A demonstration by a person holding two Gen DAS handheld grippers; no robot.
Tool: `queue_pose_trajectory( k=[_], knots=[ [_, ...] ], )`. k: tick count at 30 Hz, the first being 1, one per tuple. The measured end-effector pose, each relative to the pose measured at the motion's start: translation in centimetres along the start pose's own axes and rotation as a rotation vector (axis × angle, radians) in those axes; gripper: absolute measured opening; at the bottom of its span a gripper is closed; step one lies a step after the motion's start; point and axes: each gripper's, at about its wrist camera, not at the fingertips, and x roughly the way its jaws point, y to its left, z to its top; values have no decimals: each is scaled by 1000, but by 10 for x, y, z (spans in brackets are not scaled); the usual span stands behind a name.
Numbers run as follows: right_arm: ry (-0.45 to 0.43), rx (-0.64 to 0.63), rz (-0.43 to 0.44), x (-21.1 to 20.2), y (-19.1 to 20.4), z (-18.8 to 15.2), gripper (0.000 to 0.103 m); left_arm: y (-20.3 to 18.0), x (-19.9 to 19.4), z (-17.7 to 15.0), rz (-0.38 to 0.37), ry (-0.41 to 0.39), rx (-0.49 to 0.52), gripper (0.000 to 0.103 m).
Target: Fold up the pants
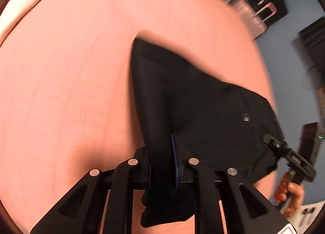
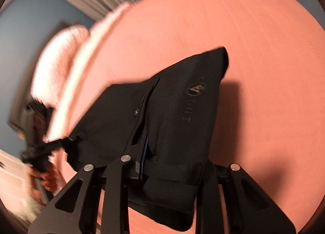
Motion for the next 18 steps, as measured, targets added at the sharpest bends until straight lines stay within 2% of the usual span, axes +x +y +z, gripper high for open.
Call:
queue_pose_trajectory(
  k=[1, 2, 3, 4, 5, 6, 7, 9, 11, 13, 14, 15, 16, 17, 18],
  knots=[
    [-8, 9, -26, 11, -12, -20, 61, -1, 20, -21, 98, 9, 40, 50],
    [-94, 70, 61, -2, -27, -34, 62, 0, 18, -32, 133, -62, 53, 54],
    [-100, 118, 61, -12, -33, -35, 61, -2, 10, -36, 154, -95, 55, 52],
    [-148, 171, 5, -36, -38, -34, 59, -7, -5, -32, 206, -104, 60, 46],
    [-215, 169, -32, -58, -36, -32, 53, -12, -22, -29, 245, -151, 79, 46],
    [-281, 117, -43, -80, -27, -24, 50, -21, -41, -24, 274, -215, 108, 46],
    [-302, 77, -53, -89, -17, -17, 42, -34, -59, -15, 307, -281, 153, 46],
    [-325, -20, -31, -94, 13, 7, 39, -57, -68, 5, 314, -336, 211, 46],
    [-317, -125, -4, -72, 45, 30, 37, -71, -50, 27, 307, -346, 219, 46],
    [-251, -220, -57, -29, 65, 50, 36, -77, -8, 53, 306, -263, 237, 49],
    [-195, -255, -128, 1, 62, 61, 34, -77, 20, 65, 355, -211, 229, 48],
    [-175, -241, -179, 7, 53, 65, 34, -66, 42, 71, 419, -176, 216, 40],
    [-180, -216, -156, 3, 43, 65, 32, -48, 42, 72, 397, -177, 173, 42],
    [-221, -165, -139, -16, 30, 65, 34, -44, 34, 75, 358, -195, 139, 42],
    [-258, -132, -149, -33, 18, 64, 36, -37, 25, 76, 362, -206, 117, 42]
  ],
)
